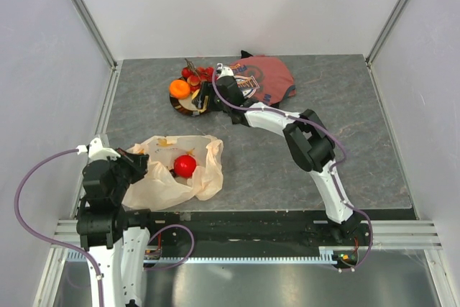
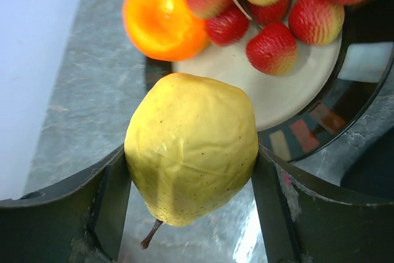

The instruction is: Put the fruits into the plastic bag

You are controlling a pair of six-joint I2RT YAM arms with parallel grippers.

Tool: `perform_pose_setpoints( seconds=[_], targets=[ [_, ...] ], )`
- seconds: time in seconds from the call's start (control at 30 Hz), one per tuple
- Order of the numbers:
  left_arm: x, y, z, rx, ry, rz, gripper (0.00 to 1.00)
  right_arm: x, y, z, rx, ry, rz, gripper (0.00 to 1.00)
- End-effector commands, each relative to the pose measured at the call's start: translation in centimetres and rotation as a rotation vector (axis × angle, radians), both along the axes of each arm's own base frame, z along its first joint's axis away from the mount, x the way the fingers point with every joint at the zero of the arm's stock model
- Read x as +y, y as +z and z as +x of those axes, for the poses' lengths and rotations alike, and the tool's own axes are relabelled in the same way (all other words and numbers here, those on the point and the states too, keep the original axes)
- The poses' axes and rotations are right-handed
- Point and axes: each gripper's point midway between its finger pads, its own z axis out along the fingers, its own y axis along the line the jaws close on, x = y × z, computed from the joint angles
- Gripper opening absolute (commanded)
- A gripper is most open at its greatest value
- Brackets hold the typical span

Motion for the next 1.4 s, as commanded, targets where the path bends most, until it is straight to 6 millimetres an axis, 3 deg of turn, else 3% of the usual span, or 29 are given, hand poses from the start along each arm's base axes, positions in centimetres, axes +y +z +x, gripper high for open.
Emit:
perform_pose_setpoints(
  seconds=[0.0,0.33,0.57,0.7,0.83,0.87,0.9,1.0,1.03,1.1,1.37],
  targets=[
    [-0.6,0.9,-0.2,-0.039,-0.058,0.032,0.02,-1.3,9.3,-0.4,-0.159,0.01,0.096,0.4],
    [-1.3,1.0,0.1,-0.06,-0.097,0.027,0.02,-5.3,14.6,-4.7,-0.198,0.021,0.082,0.39],
    [-1.4,1.5,0.6,-0.08,-0.116,0.036,0.01,-5.8,18.4,-8.7,-0.219,0.176,0.062,0.39],
    [-1.2,0.9,0.7,-0.061,-0.094,0.021,0.02,-5.3,19.5,-10.4,-0.221,0.227,0.076,0.38],
    [-1.0,1.1,0.7,-0.051,-0.091,0.034,0.02,-4.3,20.0,-13.9,-0.213,0.306,0.062,0.38],
    [-1.1,1.3,0.9,-0.057,-0.096,0.037,0.02,-4.4,19.9,-14.1,-0.24,0.291,0.019,0.38],
    [-1.2,1.4,1.0,-0.061,-0.105,0.039,0.02,-3.2,19.7,-16.1,-0.263,0.326,-0.025,0.38],
    [-1.1,1.6,1.3,-0.055,-0.104,0.043,0.01,-1.8,17.9,-19.6,-0.274,0.394,-0.17,0.38],
    [-1.1,1.4,1.4,-0.048,-0.106,0.043,0.02,-1.6,16.9,-20.4,-0.247,0.415,-0.193,0.38],
    [-1.3,1.4,1.4,-0.043,-0.121,0.04,0.02,-0.7,16.8,-22.3,-0.231,0.441,-0.169,0.38],
    [-1.6,1.1,1.3,-0.05,-0.135,0.035,0.02,0.5,13.5,-26.0,-0.159,0.493,-0.161,0.37]
  ],
)
